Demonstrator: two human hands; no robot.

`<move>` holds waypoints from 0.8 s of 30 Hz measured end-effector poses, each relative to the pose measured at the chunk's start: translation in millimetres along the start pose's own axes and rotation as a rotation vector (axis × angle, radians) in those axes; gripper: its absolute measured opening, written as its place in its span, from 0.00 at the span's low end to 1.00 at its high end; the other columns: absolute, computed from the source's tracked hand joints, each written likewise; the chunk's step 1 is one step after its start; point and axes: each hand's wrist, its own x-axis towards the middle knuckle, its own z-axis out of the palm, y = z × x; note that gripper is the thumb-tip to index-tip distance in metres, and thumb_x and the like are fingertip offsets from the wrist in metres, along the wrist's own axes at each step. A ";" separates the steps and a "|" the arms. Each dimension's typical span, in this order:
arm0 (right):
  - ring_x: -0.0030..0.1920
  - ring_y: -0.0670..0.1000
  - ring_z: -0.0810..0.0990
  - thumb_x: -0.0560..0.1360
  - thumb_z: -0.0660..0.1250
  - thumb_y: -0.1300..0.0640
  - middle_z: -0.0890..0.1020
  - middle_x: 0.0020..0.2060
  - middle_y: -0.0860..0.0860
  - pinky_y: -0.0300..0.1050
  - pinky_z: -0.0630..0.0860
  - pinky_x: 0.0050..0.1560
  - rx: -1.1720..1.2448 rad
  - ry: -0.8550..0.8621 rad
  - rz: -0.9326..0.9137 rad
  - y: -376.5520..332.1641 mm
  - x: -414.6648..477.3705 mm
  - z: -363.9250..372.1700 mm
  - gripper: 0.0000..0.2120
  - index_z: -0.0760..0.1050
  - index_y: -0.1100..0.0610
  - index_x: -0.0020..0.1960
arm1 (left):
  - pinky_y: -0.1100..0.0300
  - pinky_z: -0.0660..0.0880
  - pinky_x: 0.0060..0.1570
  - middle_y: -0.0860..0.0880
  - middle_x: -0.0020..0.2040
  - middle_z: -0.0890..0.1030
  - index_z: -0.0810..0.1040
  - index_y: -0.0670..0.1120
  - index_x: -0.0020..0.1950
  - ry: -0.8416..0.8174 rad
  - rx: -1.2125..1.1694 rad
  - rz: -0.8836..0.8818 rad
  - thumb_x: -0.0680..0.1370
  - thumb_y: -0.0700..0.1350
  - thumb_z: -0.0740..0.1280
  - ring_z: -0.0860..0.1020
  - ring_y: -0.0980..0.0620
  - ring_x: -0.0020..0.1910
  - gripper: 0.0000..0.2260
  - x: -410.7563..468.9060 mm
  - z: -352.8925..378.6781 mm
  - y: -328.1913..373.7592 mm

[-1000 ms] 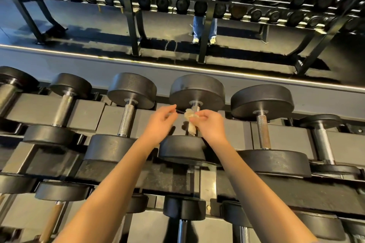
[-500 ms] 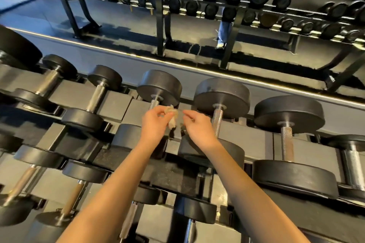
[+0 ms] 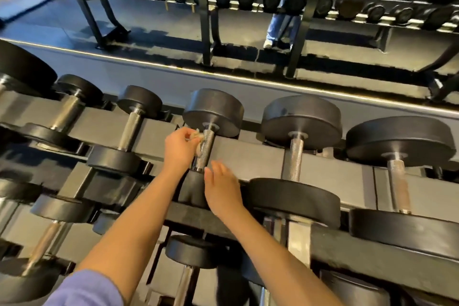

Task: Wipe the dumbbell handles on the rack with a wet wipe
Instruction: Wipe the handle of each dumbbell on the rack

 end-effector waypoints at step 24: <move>0.65 0.48 0.69 0.82 0.54 0.51 0.74 0.63 0.50 0.40 0.62 0.65 0.454 0.395 0.193 -24.1 28.2 13.4 0.18 0.70 0.56 0.67 | 0.71 0.62 0.31 0.54 0.31 0.73 0.73 0.48 0.32 -0.272 -0.063 0.046 0.77 0.44 0.67 0.70 0.61 0.31 0.13 54.8 13.7 -11.5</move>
